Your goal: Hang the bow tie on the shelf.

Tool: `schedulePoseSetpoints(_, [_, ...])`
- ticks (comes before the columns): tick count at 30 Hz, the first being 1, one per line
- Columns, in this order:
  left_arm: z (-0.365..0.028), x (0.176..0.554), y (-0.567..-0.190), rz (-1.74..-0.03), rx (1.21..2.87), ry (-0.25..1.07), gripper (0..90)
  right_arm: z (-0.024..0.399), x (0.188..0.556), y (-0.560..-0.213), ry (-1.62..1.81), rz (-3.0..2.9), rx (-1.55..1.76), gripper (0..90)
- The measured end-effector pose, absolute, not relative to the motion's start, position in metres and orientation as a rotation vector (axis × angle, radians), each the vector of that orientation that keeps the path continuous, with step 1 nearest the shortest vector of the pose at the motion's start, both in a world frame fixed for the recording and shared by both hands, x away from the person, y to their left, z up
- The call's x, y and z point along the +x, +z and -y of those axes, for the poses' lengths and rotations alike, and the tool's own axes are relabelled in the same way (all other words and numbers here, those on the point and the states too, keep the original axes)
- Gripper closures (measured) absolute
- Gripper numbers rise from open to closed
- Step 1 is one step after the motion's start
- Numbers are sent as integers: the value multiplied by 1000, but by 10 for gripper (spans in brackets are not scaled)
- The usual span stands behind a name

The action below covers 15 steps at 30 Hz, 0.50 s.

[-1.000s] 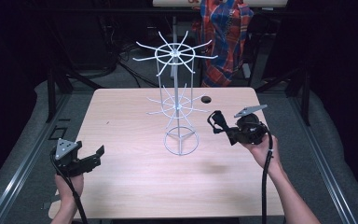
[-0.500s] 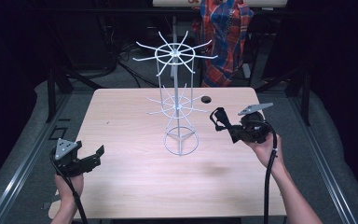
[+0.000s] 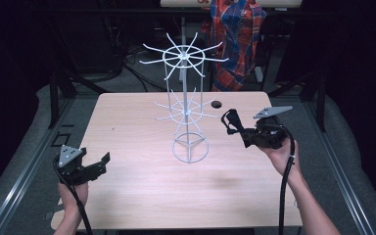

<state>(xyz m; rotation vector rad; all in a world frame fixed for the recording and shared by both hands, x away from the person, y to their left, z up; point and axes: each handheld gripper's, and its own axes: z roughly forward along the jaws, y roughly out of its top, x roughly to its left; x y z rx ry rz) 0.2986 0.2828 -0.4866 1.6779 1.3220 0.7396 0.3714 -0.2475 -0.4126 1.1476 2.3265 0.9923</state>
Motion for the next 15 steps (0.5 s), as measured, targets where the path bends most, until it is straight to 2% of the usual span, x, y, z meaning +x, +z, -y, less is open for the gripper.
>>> schedulePoseSetpoints(15, [-282,298,-487,-1319,1686,735,155,234,377,-410,997,-2339,1131,769])
